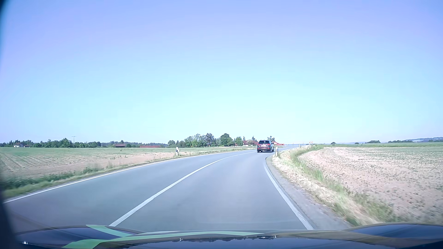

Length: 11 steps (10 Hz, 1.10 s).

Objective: Follow the waypoints while adhering to traffic rules and regulations

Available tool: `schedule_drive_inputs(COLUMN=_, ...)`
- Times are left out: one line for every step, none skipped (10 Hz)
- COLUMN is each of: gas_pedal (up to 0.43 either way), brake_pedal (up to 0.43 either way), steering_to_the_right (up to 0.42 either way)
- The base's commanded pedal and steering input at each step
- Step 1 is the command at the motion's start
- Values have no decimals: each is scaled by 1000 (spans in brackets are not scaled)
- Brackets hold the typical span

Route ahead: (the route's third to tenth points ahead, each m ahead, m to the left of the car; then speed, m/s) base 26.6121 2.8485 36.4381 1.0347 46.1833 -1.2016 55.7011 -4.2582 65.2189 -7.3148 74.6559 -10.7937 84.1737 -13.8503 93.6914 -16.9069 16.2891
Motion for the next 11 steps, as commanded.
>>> schedule_drive_inputs(gas_pedal=0, brake_pedal=0, steering_to_the_right=19)
schedule_drive_inputs(gas_pedal=0, brake_pedal=0, steering_to_the_right=20)
schedule_drive_inputs(gas_pedal=0, brake_pedal=0, steering_to_the_right=21)
schedule_drive_inputs(gas_pedal=0, brake_pedal=0, steering_to_the_right=26)
schedule_drive_inputs(gas_pedal=0, brake_pedal=0, steering_to_the_right=27)
schedule_drive_inputs(gas_pedal=8, brake_pedal=0, steering_to_the_right=24)
schedule_drive_inputs(gas_pedal=8, brake_pedal=0, steering_to_the_right=16)
schedule_drive_inputs(gas_pedal=8, brake_pedal=0, steering_to_the_right=10)
schedule_drive_inputs(gas_pedal=8, brake_pedal=0, steering_to_the_right=13)
schedule_drive_inputs(gas_pedal=8, brake_pedal=0, steering_to_the_right=22)
schedule_drive_inputs(gas_pedal=20, brake_pedal=0, steering_to_the_right=33)
